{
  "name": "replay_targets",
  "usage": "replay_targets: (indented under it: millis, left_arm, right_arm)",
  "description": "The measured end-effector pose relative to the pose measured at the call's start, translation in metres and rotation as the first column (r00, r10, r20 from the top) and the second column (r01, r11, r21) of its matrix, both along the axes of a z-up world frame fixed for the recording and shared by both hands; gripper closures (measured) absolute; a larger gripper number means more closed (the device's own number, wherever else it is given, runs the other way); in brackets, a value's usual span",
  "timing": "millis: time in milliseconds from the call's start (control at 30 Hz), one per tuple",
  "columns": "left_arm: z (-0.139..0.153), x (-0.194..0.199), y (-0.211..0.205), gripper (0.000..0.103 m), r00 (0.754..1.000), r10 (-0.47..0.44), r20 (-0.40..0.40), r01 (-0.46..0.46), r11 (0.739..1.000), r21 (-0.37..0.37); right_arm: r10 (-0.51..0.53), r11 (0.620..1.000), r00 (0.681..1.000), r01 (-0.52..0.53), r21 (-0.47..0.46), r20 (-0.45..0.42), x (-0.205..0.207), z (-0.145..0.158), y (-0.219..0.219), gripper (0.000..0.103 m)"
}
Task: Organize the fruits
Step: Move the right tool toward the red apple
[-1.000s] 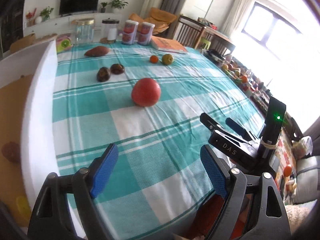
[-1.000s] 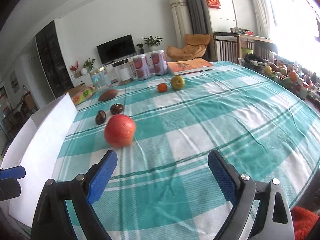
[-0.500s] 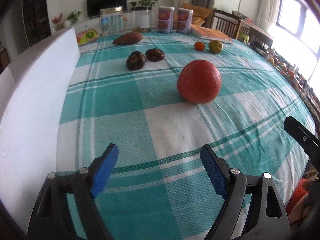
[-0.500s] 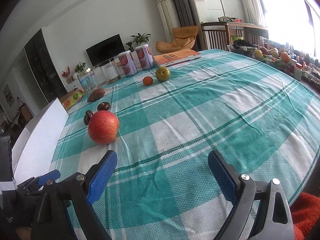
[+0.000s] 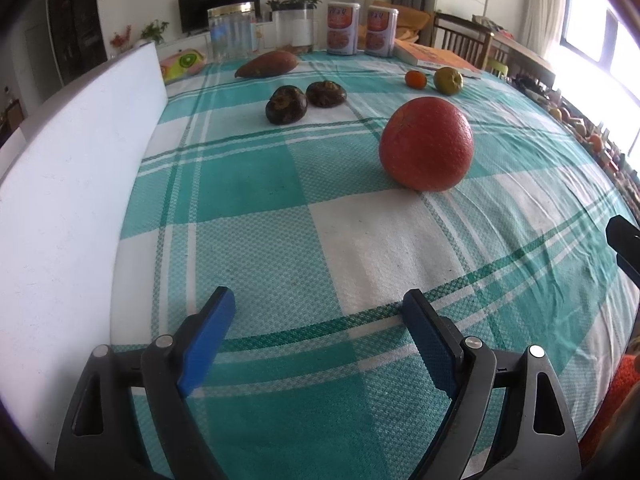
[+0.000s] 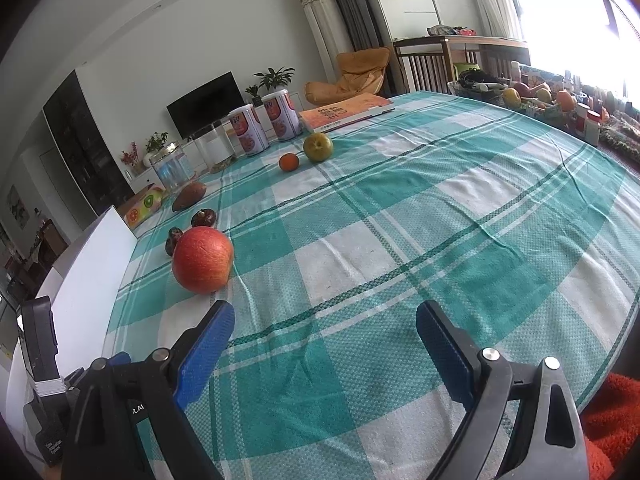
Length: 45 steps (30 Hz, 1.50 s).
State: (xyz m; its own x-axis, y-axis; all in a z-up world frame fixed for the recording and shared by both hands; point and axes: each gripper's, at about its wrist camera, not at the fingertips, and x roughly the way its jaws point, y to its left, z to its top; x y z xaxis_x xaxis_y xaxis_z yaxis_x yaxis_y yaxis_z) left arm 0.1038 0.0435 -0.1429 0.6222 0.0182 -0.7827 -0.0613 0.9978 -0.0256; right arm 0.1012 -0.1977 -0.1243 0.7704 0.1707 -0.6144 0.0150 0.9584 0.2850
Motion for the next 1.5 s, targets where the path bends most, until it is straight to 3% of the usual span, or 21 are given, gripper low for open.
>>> replay_targets:
  millis: [467, 1100, 1367, 1500]
  left_arm:
    - [0.001, -0.002, 0.002, 0.012, 0.999, -0.019, -0.040, 0.019, 1.000, 0.001]
    - [-0.001, -0.007, 0.002, 0.006, 1.000, -0.021, -0.011, 0.021, 1.000, 0.010]
    - [-0.001, -0.006, 0.001, 0.006, 1.000, -0.018, -0.010, 0.019, 1.000, 0.016]
    - [-0.002, -0.006, 0.001, 0.006, 1.000, -0.019, -0.010, 0.019, 1.000, 0.016]
  right_arm:
    - [-0.001, 1.000, 1.000, 0.001, 0.010, 0.002, -0.001, 0.001, -0.001, 0.011]
    - [0.011, 1.000, 1.000, -0.011, 0.005, -0.020, 0.000, -0.001, 0.006, 0.011]
    - [-0.020, 0.993, 1.000, 0.019, 0.119, 0.002, -0.004, -0.001, -0.013, 0.011]
    - [0.053, 0.988, 0.998, -0.049, 0.149, -0.020, 0.010, 0.000, 0.000, 0.011]
